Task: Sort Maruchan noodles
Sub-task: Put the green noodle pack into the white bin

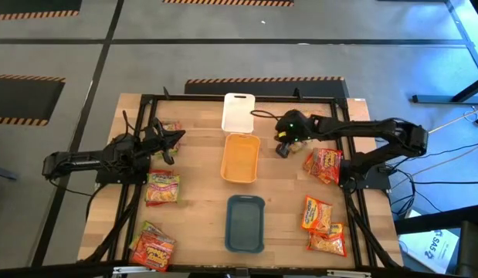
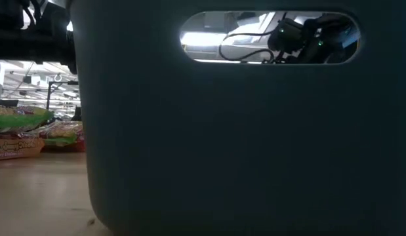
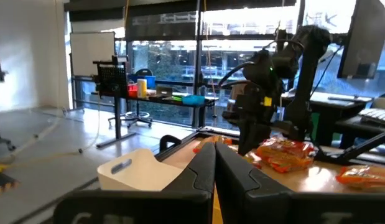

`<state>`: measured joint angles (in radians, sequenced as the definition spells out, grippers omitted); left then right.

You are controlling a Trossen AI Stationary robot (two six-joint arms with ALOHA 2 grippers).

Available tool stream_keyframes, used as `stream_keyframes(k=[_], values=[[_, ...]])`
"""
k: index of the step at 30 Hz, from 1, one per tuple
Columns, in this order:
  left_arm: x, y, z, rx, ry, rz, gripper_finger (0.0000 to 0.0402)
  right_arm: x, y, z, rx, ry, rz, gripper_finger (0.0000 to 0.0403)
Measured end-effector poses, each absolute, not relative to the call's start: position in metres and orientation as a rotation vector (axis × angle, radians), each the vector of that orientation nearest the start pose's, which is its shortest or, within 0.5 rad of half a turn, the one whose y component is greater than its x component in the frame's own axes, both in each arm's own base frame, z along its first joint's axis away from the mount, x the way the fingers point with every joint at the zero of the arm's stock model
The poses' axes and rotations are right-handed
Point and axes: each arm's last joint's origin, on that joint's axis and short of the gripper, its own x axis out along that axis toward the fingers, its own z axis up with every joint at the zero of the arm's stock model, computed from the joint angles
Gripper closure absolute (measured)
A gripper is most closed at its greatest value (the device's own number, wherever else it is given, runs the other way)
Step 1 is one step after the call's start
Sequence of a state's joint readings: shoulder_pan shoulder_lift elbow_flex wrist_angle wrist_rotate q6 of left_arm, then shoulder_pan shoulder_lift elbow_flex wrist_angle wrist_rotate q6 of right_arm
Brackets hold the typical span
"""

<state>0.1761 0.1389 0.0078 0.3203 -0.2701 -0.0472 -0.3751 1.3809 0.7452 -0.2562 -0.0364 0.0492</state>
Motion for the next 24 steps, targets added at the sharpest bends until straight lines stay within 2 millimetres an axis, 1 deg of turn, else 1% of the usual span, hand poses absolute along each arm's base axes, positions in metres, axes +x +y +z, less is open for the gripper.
stream_keyframes(k=[3, 6, 8, 10, 12, 14, 16, 19, 21, 24], values=[[0.102, 0.026, 0.185, -0.058, -0.189, 0.437, 0.0401, 0.246, -0.096, 0.194, 0.222, 0.887, -0.349, 0.0355], [0.104, 0.026, 0.185, -0.080, -0.197, 0.435, 0.0401, 0.236, -0.104, 0.211, 0.219, 0.917, -0.438, 0.0303], [0.106, 0.027, 0.186, -0.083, -0.190, 0.434, 0.0401, 0.223, -0.109, 0.220, 0.234, 0.936, -0.493, 0.0263], [0.109, 0.027, 0.189, -0.082, -0.185, 0.432, 0.0401, 0.207, -0.113, 0.222, 0.274, 0.945, -0.556, 0.0221], [0.113, 0.028, 0.195, -0.082, -0.165, 0.433, 0.0401, 0.190, -0.117, 0.219, 0.322, 0.926, -0.615, 0.0181], [0.120, 0.029, 0.201, -0.080, -0.131, 0.435, 0.0401, 0.174, -0.120, 0.211, 0.390, 0.926, -0.654, 0.0145], [0.129, 0.031, 0.210, -0.077, -0.094, 0.436, 0.0401, 0.162, -0.122, 0.204, 0.474, 0.899, -0.677, 0.0117], [0.148, 0.034, 0.223, -0.059, -0.033, 0.422, 0.0401, 0.152, -0.124, 0.196, 0.555, 0.884, -0.680, 0.0090], [0.164, 0.036, 0.231, -0.031, 0.012, 0.392, 0.0401, 0.148, -0.126, 0.191, 0.583, 0.896, -0.689, 0.0081], [0.192, 0.040, 0.241, -0.007, 0.075, 0.373, 0.0401, 0.142, -0.130, 0.187, 0.615, 0.892, -0.704, 0.0079]])
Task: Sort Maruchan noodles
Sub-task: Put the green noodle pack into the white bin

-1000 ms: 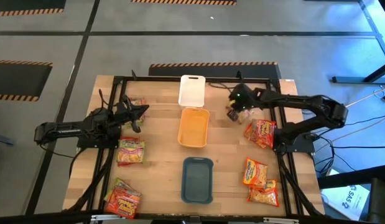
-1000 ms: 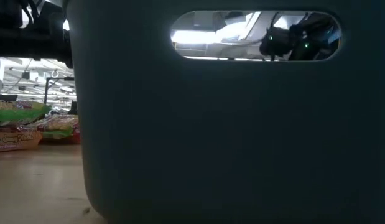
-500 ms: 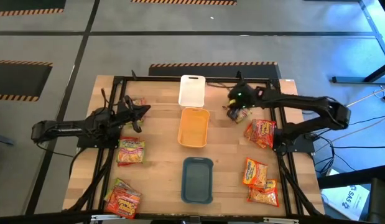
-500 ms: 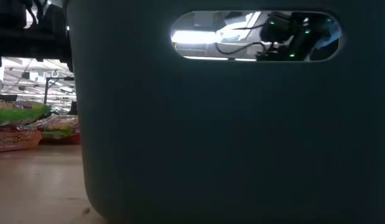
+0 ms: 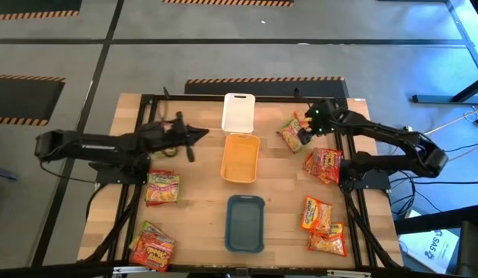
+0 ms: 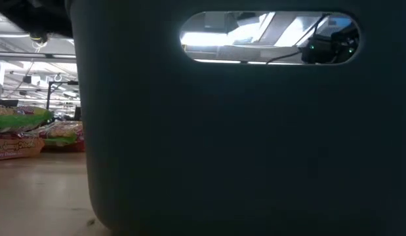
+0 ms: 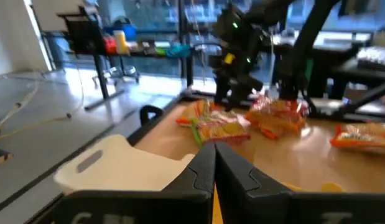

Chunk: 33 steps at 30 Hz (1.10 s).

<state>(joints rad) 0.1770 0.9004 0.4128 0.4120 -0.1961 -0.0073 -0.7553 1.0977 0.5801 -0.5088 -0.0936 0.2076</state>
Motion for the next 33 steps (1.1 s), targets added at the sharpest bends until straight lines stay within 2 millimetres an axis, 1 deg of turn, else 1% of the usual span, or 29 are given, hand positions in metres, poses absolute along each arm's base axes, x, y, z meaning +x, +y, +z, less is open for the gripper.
stream_keyframes(k=[4, 9, 14, 18, 21, 25, 30, 33], values=[[0.238, 0.048, 0.255, 0.037, 0.133, 0.341, 0.0401, 0.138, -0.134, 0.182, 0.662, 0.847, -0.672, 0.0087], [0.302, 0.061, 0.259, 0.067, 0.191, 0.275, 0.0401, 0.139, -0.136, 0.170, 0.733, 0.843, -0.625, 0.0095], [0.367, 0.076, 0.246, 0.055, 0.242, 0.182, 0.0401, 0.144, -0.139, 0.163, 0.768, 0.839, -0.554, 0.0097], [0.410, 0.083, 0.227, 0.038, 0.306, 0.120, 0.0401, 0.148, -0.139, 0.163, 0.796, 0.808, -0.469, 0.0104], [0.434, 0.087, 0.209, 0.025, 0.359, 0.088, 0.0401, 0.150, -0.137, 0.164, 0.815, 0.796, -0.407, 0.0110], [0.460, 0.092, 0.187, 0.013, 0.407, 0.067, 0.0401, 0.154, -0.136, 0.165, 0.792, 0.775, -0.375, 0.0115], [0.486, 0.096, 0.174, -0.002, 0.498, 0.059, 0.0401, 0.154, -0.137, 0.166, 0.768, 0.768, -0.361, 0.0116], [0.497, 0.098, 0.162, -0.015, 0.584, 0.053, 0.0401, 0.154, -0.136, 0.166, 0.761, 0.774, -0.362, 0.0116]])
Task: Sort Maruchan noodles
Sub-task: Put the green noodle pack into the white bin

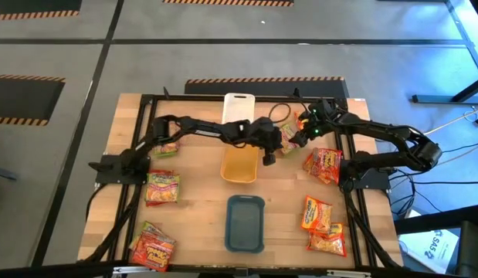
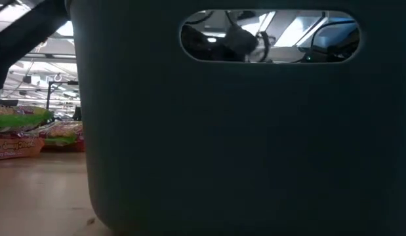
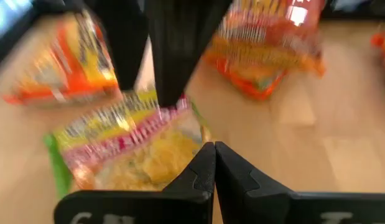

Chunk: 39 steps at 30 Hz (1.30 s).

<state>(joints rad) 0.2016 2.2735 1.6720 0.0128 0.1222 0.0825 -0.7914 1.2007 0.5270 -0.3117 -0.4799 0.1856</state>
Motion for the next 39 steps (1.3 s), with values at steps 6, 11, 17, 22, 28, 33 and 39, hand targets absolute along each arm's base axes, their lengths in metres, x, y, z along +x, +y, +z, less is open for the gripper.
stream_keyframes(k=[6, 11, 17, 22, 28, 33, 39], values=[[0.508, 0.105, 0.148, -0.026, 0.633, 0.061, 0.0401, 0.152, -0.136, 0.164, 0.755, 0.804, -0.403, 0.0116], [0.506, 0.106, 0.136, -0.035, 0.687, 0.061, 0.0401, 0.150, -0.136, 0.163, 0.758, 0.822, -0.431, 0.0116], [0.505, 0.105, 0.135, -0.019, 0.701, 0.056, 0.0401, 0.150, -0.136, 0.163, 0.761, 0.821, -0.442, 0.0116], [0.505, 0.105, 0.135, -0.011, 0.703, 0.054, 0.0401, 0.151, -0.137, 0.162, 0.756, 0.823, -0.462, 0.0116], [0.505, 0.105, 0.134, -0.004, 0.704, 0.052, 0.0401, 0.155, -0.142, 0.146, 0.816, 0.878, -0.471, 0.0116], [0.505, 0.105, 0.134, -0.003, 0.709, 0.050, 0.0401, 0.164, -0.146, 0.138, 0.876, 0.834, -0.339, 0.0116], [0.505, 0.104, 0.133, 0.013, 0.708, 0.044, 0.0401, 0.172, -0.146, 0.140, 0.922, 0.730, -0.128, 0.0116]])
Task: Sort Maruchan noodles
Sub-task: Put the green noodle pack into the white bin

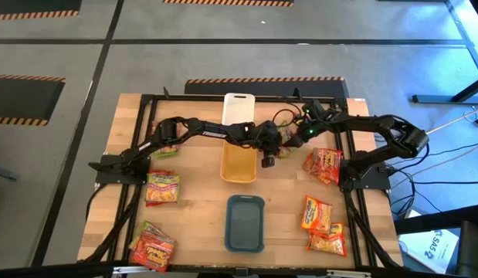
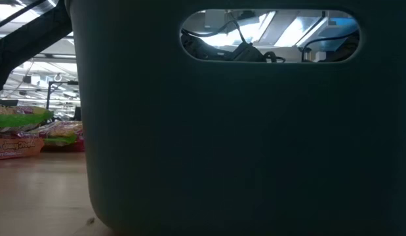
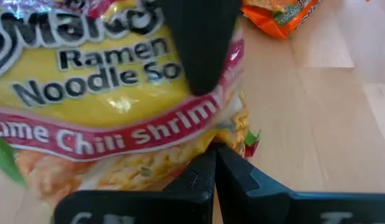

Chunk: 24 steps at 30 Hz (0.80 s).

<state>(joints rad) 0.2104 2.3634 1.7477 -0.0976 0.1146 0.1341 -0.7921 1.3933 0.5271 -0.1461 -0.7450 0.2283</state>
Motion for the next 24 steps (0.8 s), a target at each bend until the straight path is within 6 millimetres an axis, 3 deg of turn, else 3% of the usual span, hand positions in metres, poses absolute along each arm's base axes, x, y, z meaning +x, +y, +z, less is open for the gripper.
stream_keyframes(k=[7, 10, 17, 24], values=[[0.505, 0.105, 0.134, 0.016, 0.699, 0.049, 0.0401, 0.173, -0.149, 0.141, 0.888, 0.722, -0.170, 0.0117], [0.505, 0.105, 0.134, 0.016, 0.699, 0.049, 0.0401, 0.173, -0.149, 0.140, 0.873, 0.724, -0.181, 0.0137], [0.505, 0.101, 0.140, 0.021, 0.696, 0.042, 0.0401, 0.172, -0.150, 0.140, 0.821, 0.737, -0.207, 0.0252], [0.499, 0.092, 0.170, 0.088, 0.699, 0.080, 0.0401, 0.170, -0.148, 0.147, 0.736, 0.734, -0.225, 0.0346]])
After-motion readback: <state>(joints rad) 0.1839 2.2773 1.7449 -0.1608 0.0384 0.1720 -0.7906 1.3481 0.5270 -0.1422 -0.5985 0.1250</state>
